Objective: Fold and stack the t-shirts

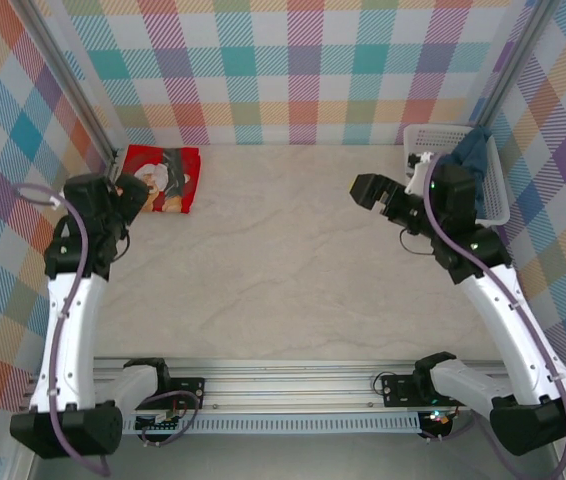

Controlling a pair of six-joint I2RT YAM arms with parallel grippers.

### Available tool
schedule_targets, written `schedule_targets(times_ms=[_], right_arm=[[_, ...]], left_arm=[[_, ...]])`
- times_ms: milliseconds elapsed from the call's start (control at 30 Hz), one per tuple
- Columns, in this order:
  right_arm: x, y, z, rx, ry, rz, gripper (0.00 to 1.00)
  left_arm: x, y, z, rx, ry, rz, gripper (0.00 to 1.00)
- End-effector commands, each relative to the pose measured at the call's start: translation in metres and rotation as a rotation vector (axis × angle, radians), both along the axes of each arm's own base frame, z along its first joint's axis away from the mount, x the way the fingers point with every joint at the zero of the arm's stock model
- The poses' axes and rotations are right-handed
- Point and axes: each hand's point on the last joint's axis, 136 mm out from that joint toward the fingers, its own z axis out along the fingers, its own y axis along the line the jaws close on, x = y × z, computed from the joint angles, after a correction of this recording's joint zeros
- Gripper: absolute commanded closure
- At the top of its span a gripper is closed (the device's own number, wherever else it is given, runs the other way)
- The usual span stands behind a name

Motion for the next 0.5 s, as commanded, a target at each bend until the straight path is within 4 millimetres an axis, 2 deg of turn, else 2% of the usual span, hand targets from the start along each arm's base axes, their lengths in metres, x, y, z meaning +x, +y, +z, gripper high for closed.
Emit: schedule_targets(times_ms=[0,67,100,200,300,467], right_arm=[[-0.017,-0.048,-0.037,-0.198,0.126,-0.187,0.0],[-0.018,-0.082,-0.054,-0.318,0.132,-0.339,0.0],[-0.016,-0.093,-0.061,-0.387,0.089,-0.366,0.0],[-0.01,-0.109,-0.088,-0.539,-0.065,-0.388,0.0],[-0.009,-0.125,-0.128,-0.68,-0.101,-0.423,0.0],[0.005,-0.134,-0.185,-0.799,-0.112,-0.392,0.0]], left_arm=[[-0.028,0.018,-0.026,0.165,0.013,0.053,0.0],[-0.024,0.009,-0.042,0.328,-0.006,-0.084,0.0],[-0.023,0.002,-0.056,0.395,0.015,-0.161,0.0],[-0.015,-0.027,-0.094,0.467,0.022,-0.376,0.0],[-0.006,-0.03,-0.117,0.468,-0.018,-0.366,0.0],[0.017,-0.032,-0.156,0.52,-0.016,-0.378,0.0]])
